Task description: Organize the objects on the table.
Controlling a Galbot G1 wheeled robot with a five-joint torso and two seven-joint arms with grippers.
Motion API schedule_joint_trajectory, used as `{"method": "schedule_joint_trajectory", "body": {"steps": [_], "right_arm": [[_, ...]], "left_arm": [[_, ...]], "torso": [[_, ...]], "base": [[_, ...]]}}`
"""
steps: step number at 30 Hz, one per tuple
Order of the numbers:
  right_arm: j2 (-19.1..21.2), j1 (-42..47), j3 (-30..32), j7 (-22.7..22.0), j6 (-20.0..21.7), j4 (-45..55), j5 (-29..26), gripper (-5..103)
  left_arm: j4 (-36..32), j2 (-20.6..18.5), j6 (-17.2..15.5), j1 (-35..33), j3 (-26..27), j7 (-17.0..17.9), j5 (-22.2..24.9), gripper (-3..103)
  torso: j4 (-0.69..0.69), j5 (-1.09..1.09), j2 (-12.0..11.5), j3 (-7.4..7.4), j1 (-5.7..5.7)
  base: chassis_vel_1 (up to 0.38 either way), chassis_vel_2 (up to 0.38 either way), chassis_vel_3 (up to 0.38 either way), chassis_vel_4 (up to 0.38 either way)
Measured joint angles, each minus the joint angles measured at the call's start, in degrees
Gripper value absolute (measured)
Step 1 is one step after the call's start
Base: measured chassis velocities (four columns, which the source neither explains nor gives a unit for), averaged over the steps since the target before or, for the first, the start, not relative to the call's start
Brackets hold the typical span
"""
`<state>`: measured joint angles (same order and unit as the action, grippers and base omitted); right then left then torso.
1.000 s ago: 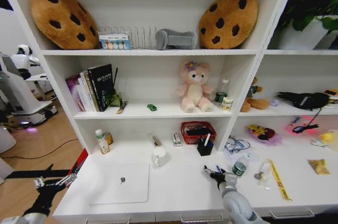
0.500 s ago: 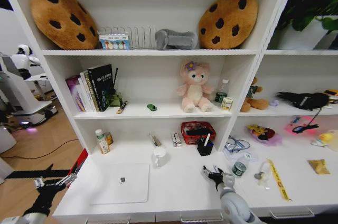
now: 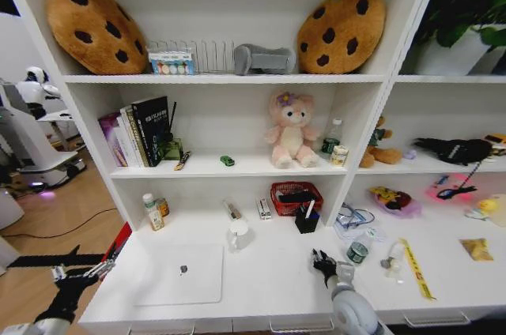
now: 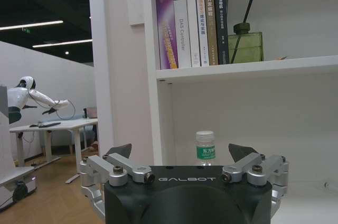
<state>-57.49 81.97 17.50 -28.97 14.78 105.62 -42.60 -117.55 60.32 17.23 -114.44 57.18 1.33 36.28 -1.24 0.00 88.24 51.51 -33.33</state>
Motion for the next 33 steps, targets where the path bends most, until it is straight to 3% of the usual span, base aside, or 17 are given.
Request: {"method": "schedule_joint_trajectory", "body": {"steps": [1,10,25,33], "right_arm": [[0.0,0.0,0.0,0.0,0.0,0.1,0.0,14],[0.2,-0.5,-0.1,0.0,-1.4,0.7,2.5,13],[1.6,-13.4,-1.6,2.6,-17.1,-3.2,20.1,13],[0.8,-22.4,-5.6,4.1,-21.1,-11.9,26.2,13]], "left_arm": [[0.0,0.0,0.0,0.0,0.0,0.0,0.0,100],[0.0,0.0,0.0,0.0,0.0,0.0,0.0,100],[0.0,0.0,0.0,0.0,0.0,0.0,0.0,100],[0.0,0.0,0.0,0.0,0.0,0.0,0.0,100]], "torso": [[0.00,0.00,0.0,0.00,0.00],[-0.02,0.03,0.0,0.01,-0.01],[0.00,-0.01,0.0,0.01,-0.02],[0.01,-0.01,0.0,0.00,-0.02]], "base": [[0.000,0.000,0.000,0.000],[0.000,0.000,0.000,0.000],[0.000,0.000,0.000,0.000],[0.000,0.000,0.000,0.000]]}}
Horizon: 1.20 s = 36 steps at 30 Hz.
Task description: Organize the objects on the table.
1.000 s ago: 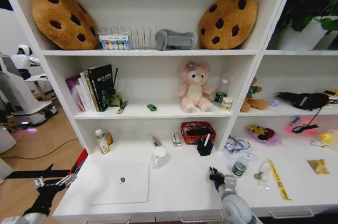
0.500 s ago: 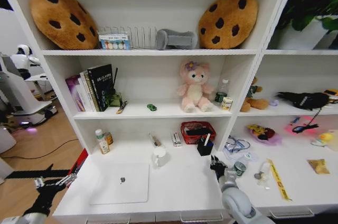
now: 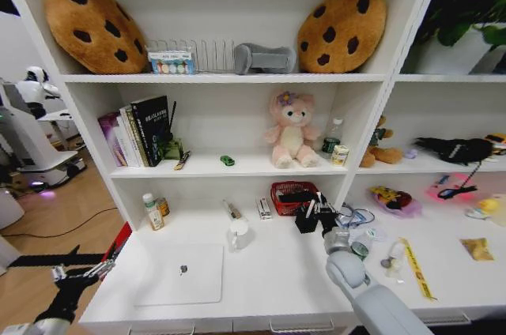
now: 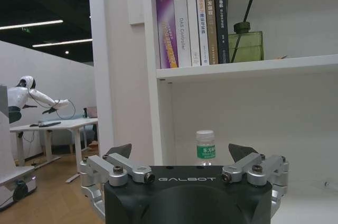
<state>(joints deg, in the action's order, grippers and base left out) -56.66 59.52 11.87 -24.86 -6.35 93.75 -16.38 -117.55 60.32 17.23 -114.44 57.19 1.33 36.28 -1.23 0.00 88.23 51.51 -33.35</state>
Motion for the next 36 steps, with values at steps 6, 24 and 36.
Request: {"method": "schedule_joint_trajectory", "body": {"steps": [6,24,36], "right_arm": [[-0.4,-3.2,-1.9,0.5,-1.5,-4.3,1.3,13],[-4.7,-13.1,-8.1,2.2,-3.8,-16.9,-3.1,13],[-3.0,-10.2,-6.4,3.7,-4.3,-15.9,-5.5,19]], "left_arm": [[0.0,0.0,0.0,0.0,0.0,0.0,0.0,100],[0.0,0.0,0.0,0.0,0.0,0.0,0.0,100],[0.0,0.0,0.0,0.0,0.0,0.0,0.0,100]], "torso": [[0.00,0.00,0.0,0.00,0.00],[0.00,0.00,0.0,0.00,0.00],[0.00,0.00,0.0,-0.01,0.01]], "base": [[0.000,0.000,0.000,0.000],[0.000,0.000,0.000,0.000],[0.000,0.000,0.000,0.000]]}}
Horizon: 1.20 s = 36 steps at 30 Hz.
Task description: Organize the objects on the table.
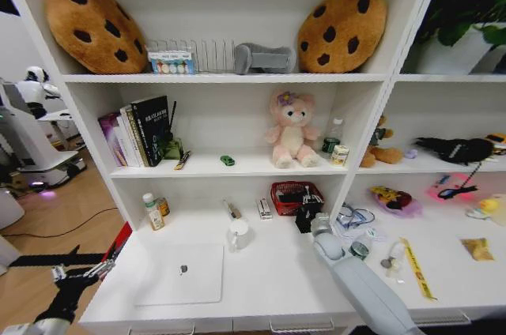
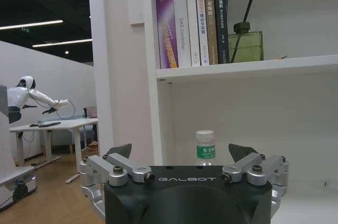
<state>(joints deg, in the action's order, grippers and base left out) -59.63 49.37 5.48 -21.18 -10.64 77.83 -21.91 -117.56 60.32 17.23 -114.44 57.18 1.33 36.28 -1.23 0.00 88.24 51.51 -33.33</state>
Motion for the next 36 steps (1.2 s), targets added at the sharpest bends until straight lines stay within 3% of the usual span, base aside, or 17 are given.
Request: {"method": "schedule_joint_trajectory", "body": {"steps": [2,3,5,10,11,13,14,16,19,20,22,29,36], "right_arm": [[-0.1,0.1,0.0,0.0,0.0,0.0,0.0,19],[-0.4,0.3,0.0,0.0,0.0,0.2,0.0,29],[-0.6,0.4,0.0,0.0,0.1,0.4,0.0,29],[-0.2,1.5,0.5,-0.2,0.9,3.0,-0.6,51],[-0.2,1.5,0.5,-0.2,0.9,3.0,-0.6,51],[0.9,3.3,1.4,-0.6,1.4,6.0,-1.2,62],[0.9,3.3,1.4,-0.6,1.4,6.0,-1.2,62],[2.5,6.9,2.9,-1.0,2.1,11.0,-1.6,78],[3.2,8.9,3.6,-1.1,2.4,13.6,-1.6,78],[3.7,11.0,4.3,-1.1,2.6,16.1,-1.6,89],[4.6,16.2,6.1,-1.1,3.1,21.9,-1.5,97],[5.4,24.6,9.0,-1.0,3.9,28.5,0.0,100],[5.2,36.9,16.7,3.0,2.6,36.3,2.6,100]], "left_arm": [[0.0,0.0,0.0,0.0,0.0,0.0,0.0,100],[0.0,0.0,0.0,0.0,0.0,0.0,0.0,100],[0.0,0.0,0.0,0.0,0.0,0.0,0.0,100],[0.0,0.0,0.0,0.0,0.0,0.0,0.0,100],[0.0,0.0,0.0,0.0,0.0,0.0,0.0,100],[0.0,0.0,0.0,0.0,0.0,0.0,0.0,100],[0.0,0.0,0.0,0.0,0.0,0.0,0.0,100],[0.0,0.0,0.0,0.0,0.0,0.0,0.0,100],[0.0,0.0,0.0,0.0,0.0,0.0,0.0,100],[0.0,0.0,0.0,0.0,0.0,0.0,0.0,100],[0.0,0.0,0.0,0.0,0.0,0.0,0.0,100],[0.0,0.0,0.0,0.0,0.0,0.0,0.0,100],[0.0,0.0,0.0,0.0,0.0,0.0,0.0,100]], "torso": [[0.00,0.00,0.0,0.00,0.00],[0.00,0.00,0.0,0.00,0.00],[0.00,0.00,0.0,0.00,0.00],[0.01,0.01,0.0,0.00,0.00],[0.01,0.01,0.0,0.00,0.00],[0.00,0.00,0.0,0.00,-0.01],[0.00,0.00,0.0,0.00,-0.01],[-0.02,0.00,0.0,0.00,0.00],[-0.02,0.00,0.0,0.00,0.00],[-0.02,0.00,0.0,0.00,0.00],[0.00,0.00,0.0,0.00,0.00],[-0.01,0.01,0.0,0.00,0.00],[-0.01,0.00,0.0,-0.01,0.00]], "base": [[0.000,0.000,0.000,0.000],[0.000,0.000,0.000,0.000],[0.000,0.000,0.000,0.000],[0.000,0.000,0.000,0.000],[0.000,0.000,0.000,0.000],[0.000,0.000,0.000,0.000],[0.000,0.000,0.000,0.000],[0.000,0.000,0.000,0.000],[0.000,0.000,0.000,0.000],[0.000,0.000,0.000,0.000],[0.000,0.000,0.000,0.000],[0.000,0.000,0.000,0.000],[0.000,0.000,0.000,0.000]]}}
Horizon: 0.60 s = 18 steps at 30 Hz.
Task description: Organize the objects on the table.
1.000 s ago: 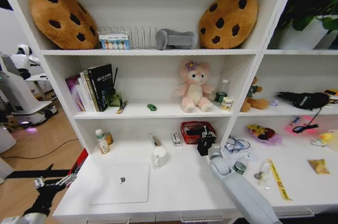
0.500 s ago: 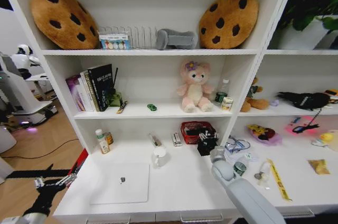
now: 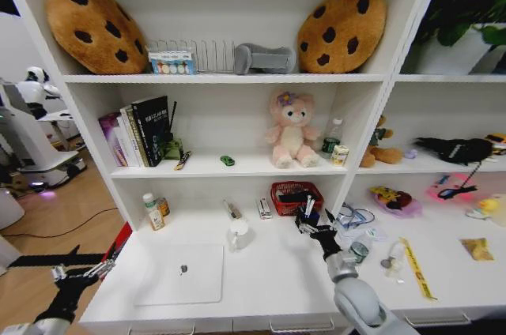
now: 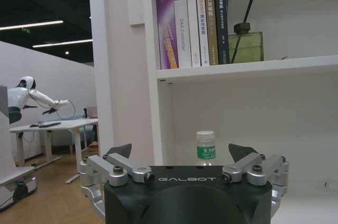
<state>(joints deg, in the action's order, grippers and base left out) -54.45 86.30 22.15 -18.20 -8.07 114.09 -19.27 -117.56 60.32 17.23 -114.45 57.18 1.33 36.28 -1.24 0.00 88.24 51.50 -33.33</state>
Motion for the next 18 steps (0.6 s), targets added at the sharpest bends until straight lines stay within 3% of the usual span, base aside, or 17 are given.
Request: {"method": "schedule_joint_trajectory", "body": {"steps": [6,12,18], "right_arm": [[-0.2,2.4,1.6,0.8,-0.3,1.6,0.4,100],[-1.0,11.3,5.8,1.7,-0.4,6.5,1.9,100],[-0.3,13.6,7.4,1.1,0.1,5.2,-1.2,100]], "left_arm": [[0.0,0.0,0.0,0.0,0.0,0.0,0.0,100],[0.0,0.0,0.0,0.0,0.0,0.0,0.0,100],[0.0,0.0,0.0,0.0,0.0,0.0,0.0,100]], "torso": [[0.01,0.00,0.0,0.00,0.00],[0.00,0.00,0.0,0.00,0.00],[0.01,0.01,0.0,0.01,0.00]], "base": [[0.000,0.000,0.000,0.000],[0.000,0.000,0.000,0.000],[0.000,0.000,0.000,0.000]]}}
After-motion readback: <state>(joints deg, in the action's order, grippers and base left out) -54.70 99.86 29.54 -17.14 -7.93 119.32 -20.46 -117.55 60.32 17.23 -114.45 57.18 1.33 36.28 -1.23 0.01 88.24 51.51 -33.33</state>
